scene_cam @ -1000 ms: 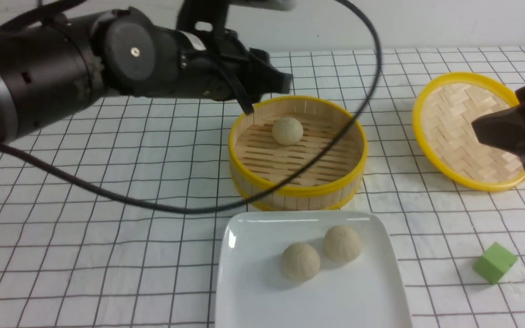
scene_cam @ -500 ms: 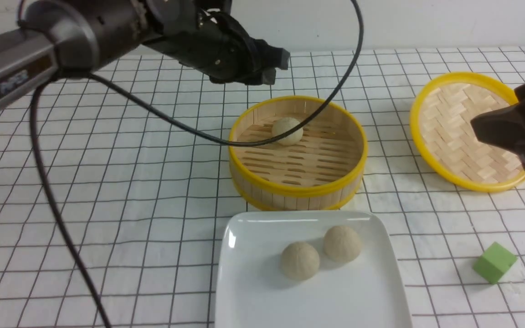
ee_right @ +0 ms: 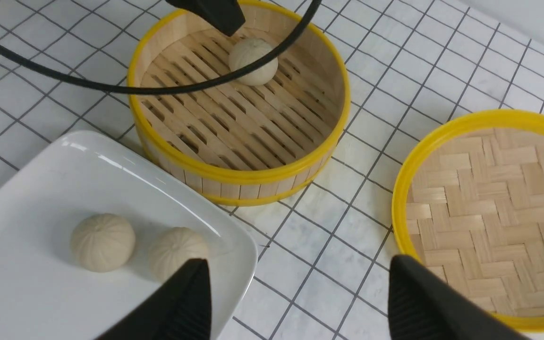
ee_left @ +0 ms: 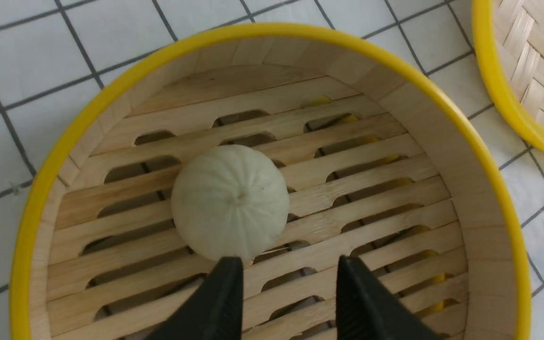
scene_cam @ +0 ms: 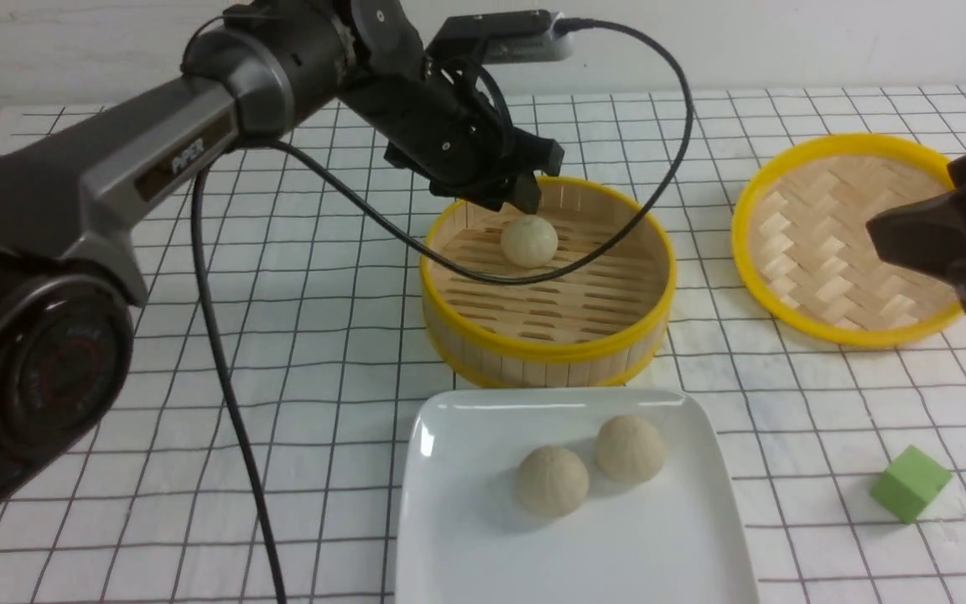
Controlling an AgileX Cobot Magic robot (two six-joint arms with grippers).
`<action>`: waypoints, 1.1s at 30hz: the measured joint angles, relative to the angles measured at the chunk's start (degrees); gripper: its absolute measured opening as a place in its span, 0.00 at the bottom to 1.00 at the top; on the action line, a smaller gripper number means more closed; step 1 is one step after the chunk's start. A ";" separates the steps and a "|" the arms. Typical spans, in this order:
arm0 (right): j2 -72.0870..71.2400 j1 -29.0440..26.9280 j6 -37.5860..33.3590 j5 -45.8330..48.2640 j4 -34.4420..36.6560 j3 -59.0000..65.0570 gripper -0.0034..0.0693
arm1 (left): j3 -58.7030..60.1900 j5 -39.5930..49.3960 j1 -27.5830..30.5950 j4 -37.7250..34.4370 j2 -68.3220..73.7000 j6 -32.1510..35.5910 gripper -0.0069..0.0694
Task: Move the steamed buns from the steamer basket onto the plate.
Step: Use the left arm to grab the steamed stuffed bun that is closest to it
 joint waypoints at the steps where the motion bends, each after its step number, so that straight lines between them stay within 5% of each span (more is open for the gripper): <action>1: 0.00 0.00 -0.11 0.00 0.00 0.00 0.73 | -0.07 -0.23 0.00 -0.07 0.61 0.20 0.49; 23: 1.16 0.00 -0.56 0.34 1.59 0.00 0.73 | -0.18 -10.82 -0.06 -3.20 7.98 6.49 0.48; 28: 1.16 0.00 -0.91 0.34 1.64 0.00 0.73 | -0.35 -10.90 -0.06 -3.33 7.98 6.49 0.27; 29: 1.16 0.00 -0.99 0.34 1.64 0.00 0.73 | -0.35 -10.77 -0.06 -3.33 7.98 6.49 0.16; 33: 1.16 0.00 -1.63 0.34 1.64 0.00 0.73 | -0.97 -9.64 -0.06 -3.40 7.98 6.51 0.12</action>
